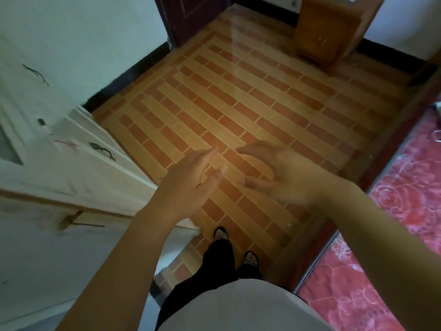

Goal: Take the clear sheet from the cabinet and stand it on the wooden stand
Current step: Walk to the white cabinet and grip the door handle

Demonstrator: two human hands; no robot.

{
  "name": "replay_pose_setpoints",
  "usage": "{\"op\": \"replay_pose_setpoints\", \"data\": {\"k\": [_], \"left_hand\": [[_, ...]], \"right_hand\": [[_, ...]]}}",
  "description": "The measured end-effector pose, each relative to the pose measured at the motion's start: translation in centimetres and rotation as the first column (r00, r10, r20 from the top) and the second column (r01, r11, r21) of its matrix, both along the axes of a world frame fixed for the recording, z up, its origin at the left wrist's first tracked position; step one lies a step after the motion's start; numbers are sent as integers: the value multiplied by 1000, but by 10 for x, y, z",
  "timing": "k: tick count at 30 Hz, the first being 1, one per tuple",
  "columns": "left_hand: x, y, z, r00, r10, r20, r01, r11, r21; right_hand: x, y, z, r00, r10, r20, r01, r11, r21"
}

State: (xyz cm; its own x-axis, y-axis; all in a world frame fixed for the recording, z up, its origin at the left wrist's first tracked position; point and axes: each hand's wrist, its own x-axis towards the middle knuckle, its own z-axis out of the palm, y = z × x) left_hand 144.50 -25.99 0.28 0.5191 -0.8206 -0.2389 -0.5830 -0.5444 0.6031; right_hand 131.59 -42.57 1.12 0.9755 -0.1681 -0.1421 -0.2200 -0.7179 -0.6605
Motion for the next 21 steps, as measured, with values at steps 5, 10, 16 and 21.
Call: {"op": "replay_pose_setpoints", "data": {"k": [5,10,16,21], "left_hand": [[44,-64,-10,994,-110,-28,110,994,5],[102,-144,-23,976,-212,-46,213,977,17],[179,-222,-17,953,-302,15,302,953,9],[238,-262,-13,955,-297,4,297,955,-6]], "right_hand": [[28,-54,-1,992,-116,-49,115,993,-34],[67,-113,-4,969,-230,-86,224,972,-75],[137,-174,0,938,-302,-169,295,953,-67],[195,-213,-1,938,-304,-166,293,952,-87]]}}
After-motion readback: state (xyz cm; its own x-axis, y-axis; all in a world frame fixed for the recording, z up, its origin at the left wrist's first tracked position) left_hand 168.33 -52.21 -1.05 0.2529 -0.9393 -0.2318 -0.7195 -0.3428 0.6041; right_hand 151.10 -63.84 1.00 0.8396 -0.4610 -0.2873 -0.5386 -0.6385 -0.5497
